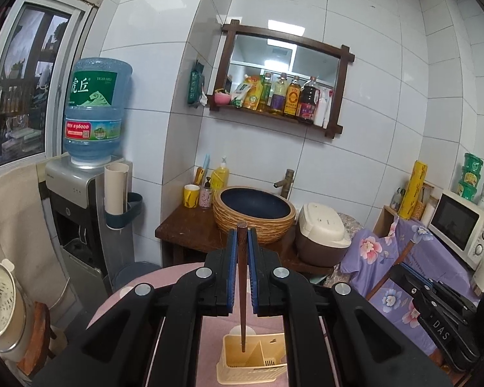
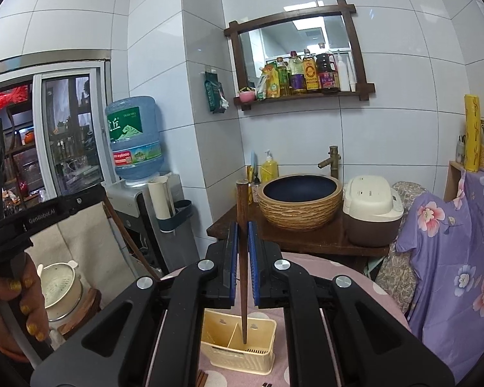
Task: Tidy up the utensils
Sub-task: 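Lower the chopsticks into the holder and open both tools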
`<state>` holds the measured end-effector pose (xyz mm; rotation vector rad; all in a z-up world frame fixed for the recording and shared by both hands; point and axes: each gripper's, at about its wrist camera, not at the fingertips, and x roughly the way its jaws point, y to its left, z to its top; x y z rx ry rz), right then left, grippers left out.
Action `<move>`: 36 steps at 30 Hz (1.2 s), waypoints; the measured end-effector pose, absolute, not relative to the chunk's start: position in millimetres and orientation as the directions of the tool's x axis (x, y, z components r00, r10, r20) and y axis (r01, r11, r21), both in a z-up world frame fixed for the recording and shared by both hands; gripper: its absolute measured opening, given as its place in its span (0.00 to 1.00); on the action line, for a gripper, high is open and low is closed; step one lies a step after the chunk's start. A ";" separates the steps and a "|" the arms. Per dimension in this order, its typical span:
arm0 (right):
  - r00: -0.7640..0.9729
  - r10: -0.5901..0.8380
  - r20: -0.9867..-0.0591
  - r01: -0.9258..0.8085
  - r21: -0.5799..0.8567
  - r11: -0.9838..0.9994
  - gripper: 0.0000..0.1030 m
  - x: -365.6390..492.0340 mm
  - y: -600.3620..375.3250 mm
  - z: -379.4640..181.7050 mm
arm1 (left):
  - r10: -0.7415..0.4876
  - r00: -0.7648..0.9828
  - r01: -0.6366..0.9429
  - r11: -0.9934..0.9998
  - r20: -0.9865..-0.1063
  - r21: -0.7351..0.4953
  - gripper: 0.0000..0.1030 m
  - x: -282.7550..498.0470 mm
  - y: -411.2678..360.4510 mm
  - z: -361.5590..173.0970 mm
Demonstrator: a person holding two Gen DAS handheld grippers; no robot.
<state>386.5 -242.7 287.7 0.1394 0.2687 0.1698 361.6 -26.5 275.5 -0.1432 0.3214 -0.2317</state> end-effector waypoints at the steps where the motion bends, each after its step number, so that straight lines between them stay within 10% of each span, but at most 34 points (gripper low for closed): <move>1: 0.949 0.180 -0.260 -0.140 0.166 0.976 0.07 391.3 -242.8 281.5 | -0.238 0.924 0.193 0.966 -0.299 -0.173 0.07 365.8 -29.3 267.8; 28: 0.893 0.159 -0.421 -0.053 0.254 0.966 0.08 439.5 -243.7 157.5 | -0.214 0.841 0.149 0.975 -0.497 -0.168 0.08 411.2 -50.6 140.1; 30: 0.890 0.158 -0.427 -0.052 0.248 0.967 0.09 439.4 -243.6 156.4 | -0.217 0.835 0.154 0.974 -0.505 -0.164 0.15 411.1 -51.5 138.0; 32: 0.889 0.156 -0.431 -0.054 0.240 0.969 0.15 437.9 -243.9 154.3 | -0.224 0.837 0.159 0.972 -0.499 -0.170 0.47 407.6 -49.9 137.4; 36: 0.896 0.156 -0.415 -0.053 0.249 0.967 0.38 430.0 -246.1 151.3 | -0.207 0.858 0.152 0.976 -0.471 -0.153 0.56 396.9 -47.3 138.0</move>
